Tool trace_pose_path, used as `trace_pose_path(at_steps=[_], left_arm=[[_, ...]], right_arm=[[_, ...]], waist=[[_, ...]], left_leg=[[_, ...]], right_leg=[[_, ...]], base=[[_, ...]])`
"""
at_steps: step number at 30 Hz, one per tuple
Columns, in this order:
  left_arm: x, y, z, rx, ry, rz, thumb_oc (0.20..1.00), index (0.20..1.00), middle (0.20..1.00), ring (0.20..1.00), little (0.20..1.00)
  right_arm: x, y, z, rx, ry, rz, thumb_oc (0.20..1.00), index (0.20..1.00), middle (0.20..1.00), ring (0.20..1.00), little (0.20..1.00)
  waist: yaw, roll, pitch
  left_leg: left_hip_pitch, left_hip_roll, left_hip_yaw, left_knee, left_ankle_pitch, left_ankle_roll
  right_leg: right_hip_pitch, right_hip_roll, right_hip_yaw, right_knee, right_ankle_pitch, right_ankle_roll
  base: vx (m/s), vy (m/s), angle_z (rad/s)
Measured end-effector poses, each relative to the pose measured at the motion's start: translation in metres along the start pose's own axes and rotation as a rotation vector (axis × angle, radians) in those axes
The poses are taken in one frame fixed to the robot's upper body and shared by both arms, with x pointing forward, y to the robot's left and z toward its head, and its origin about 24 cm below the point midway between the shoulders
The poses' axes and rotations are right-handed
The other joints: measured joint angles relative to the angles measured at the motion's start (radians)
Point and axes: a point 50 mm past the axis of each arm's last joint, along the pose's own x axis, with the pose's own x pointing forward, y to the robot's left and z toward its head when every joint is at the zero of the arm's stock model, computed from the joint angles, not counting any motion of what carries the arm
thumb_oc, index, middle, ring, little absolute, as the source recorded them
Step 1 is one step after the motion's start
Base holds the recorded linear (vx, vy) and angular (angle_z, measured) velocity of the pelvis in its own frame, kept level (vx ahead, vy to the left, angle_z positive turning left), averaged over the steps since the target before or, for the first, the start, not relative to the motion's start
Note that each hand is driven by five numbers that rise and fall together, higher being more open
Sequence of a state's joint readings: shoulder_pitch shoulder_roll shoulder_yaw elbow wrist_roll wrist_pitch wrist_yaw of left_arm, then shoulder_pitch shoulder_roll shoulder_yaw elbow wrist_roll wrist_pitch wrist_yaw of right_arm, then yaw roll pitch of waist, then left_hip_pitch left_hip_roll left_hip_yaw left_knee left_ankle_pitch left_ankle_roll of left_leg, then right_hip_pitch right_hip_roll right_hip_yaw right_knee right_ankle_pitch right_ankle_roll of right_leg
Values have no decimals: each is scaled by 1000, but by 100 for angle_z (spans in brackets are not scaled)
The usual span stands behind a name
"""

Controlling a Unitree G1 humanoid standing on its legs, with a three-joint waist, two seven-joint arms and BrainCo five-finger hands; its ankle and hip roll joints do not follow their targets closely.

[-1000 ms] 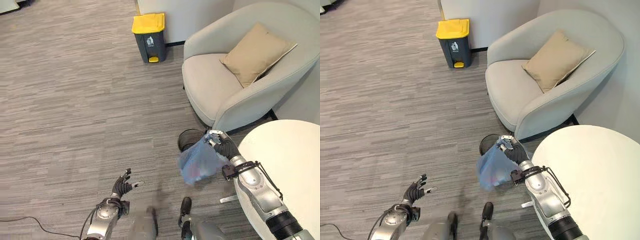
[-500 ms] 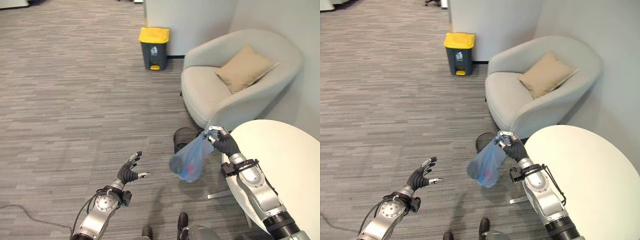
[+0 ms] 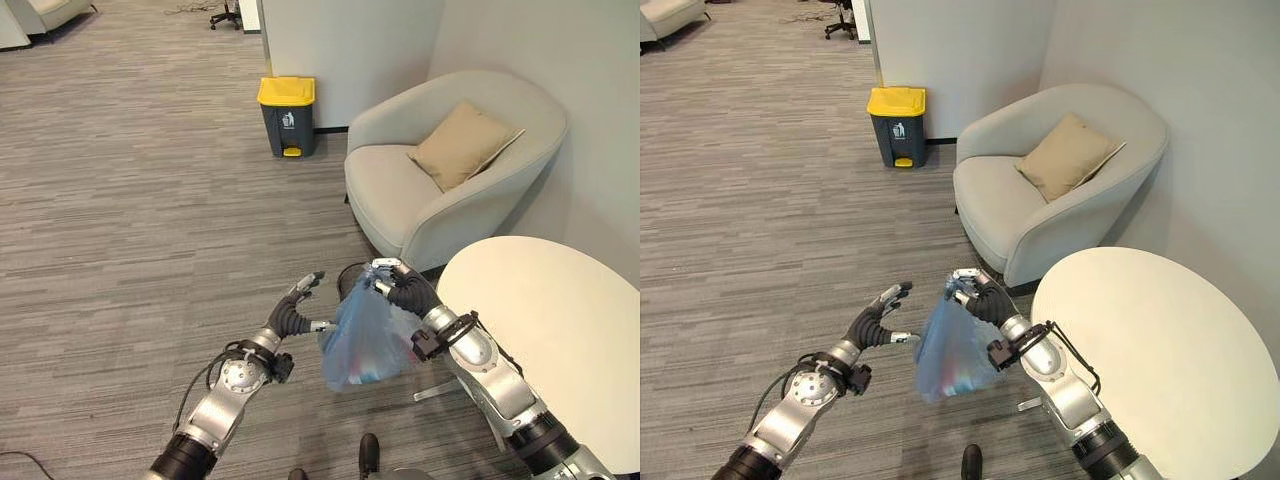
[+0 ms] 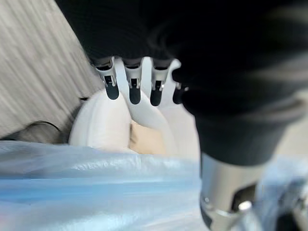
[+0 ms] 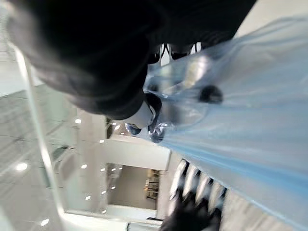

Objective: Gather garbage on tea table into small bin, then transfer packed bag to large trash can.

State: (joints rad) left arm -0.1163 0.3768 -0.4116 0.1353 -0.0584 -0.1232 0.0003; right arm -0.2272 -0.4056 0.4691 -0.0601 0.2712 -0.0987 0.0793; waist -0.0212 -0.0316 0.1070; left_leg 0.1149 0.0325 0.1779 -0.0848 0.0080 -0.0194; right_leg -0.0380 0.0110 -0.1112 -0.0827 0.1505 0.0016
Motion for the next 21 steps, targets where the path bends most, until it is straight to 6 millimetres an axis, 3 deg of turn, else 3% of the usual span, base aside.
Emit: trace_pose_path(at_steps=[6, 12, 15, 21], left_arm=[[12, -17, 5, -6, -13, -57, 1000, 1000, 1000, 1000, 1000], [10, -19, -21, 42, 108, -48, 1000, 1000, 1000, 1000, 1000], [8, -24, -34, 81, 166, -51, 1000, 1000, 1000, 1000, 1000], [10, -25, -34, 80, 168, -20, 1000, 1000, 1000, 1000, 1000]], right_arm=[[14, 23, 19, 77, -90, 108, 200, 200, 200, 200, 200], [24, 30, 30, 94, -129, 153, 200, 200, 200, 200, 200], [35, 47, 41, 107, -168, 221, 200, 200, 200, 200, 200], [41, 66, 48, 180, -185, 279, 200, 200, 200, 200, 200]], waist=[[-13, -6, -24], [-18, -22, -51], [-14, -24, -56], [4, -24, -65]], left_leg=[[3, -1, 2, 0, 0, 0], [4, -2, 9, 0, 0, 0], [6, -3, 16, 0, 0, 0], [6, -4, 16, 0, 0, 0]], right_leg=[[1, 1, 5, 0, 3, 4], [-1, 0, 10, 0, 4, 5], [-1, -1, 15, 0, 6, 5], [-1, -1, 15, 0, 8, 1]], base=[[7, 2, -3], [1, 3, -3], [-6, 13, -4], [0, 0, 0]])
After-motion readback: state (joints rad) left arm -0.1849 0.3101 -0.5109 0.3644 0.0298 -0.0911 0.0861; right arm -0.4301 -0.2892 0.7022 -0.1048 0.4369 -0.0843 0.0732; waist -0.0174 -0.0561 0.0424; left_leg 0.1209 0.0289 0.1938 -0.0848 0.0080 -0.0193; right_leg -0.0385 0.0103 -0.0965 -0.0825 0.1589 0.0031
